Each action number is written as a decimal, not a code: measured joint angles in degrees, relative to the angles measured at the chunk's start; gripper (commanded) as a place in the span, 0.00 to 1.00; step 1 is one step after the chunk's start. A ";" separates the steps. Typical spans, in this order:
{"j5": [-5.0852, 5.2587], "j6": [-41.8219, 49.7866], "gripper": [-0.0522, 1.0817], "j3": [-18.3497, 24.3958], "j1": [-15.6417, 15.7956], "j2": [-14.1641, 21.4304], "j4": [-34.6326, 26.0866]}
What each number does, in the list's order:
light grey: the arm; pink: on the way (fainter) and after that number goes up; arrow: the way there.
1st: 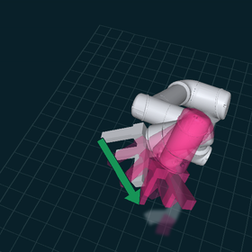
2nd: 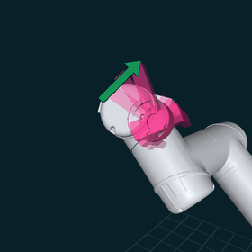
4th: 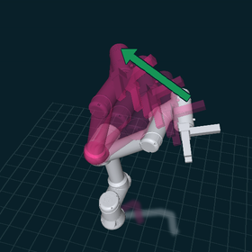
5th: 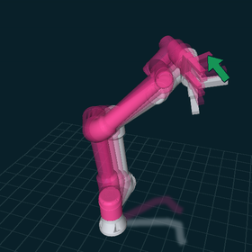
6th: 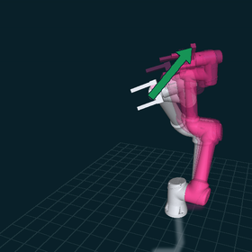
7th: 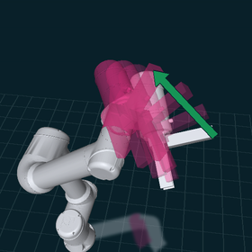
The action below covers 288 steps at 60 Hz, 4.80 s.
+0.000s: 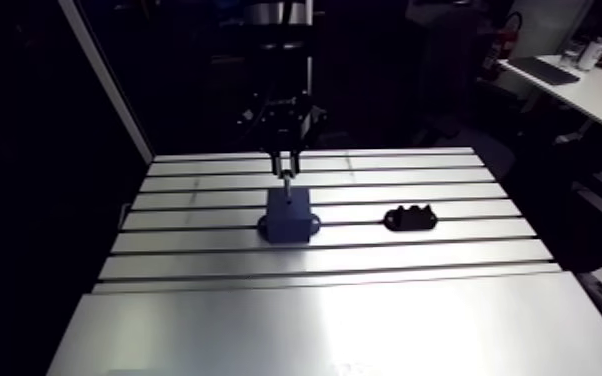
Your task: Pick up the M10 bolt and insert it into the hole until fully seated.
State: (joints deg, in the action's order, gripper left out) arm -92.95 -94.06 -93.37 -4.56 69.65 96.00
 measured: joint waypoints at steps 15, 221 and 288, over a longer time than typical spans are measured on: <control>0.01 -0.22 1.00 -0.32 -0.02 -0.09 0.04; -0.40 -0.36 1.00 -1.50 0.05 -1.06 2.86; -0.30 -0.35 0.95 -2.68 0.02 -1.41 3.81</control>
State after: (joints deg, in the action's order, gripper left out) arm -93.25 -94.40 -96.05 -4.54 68.23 99.81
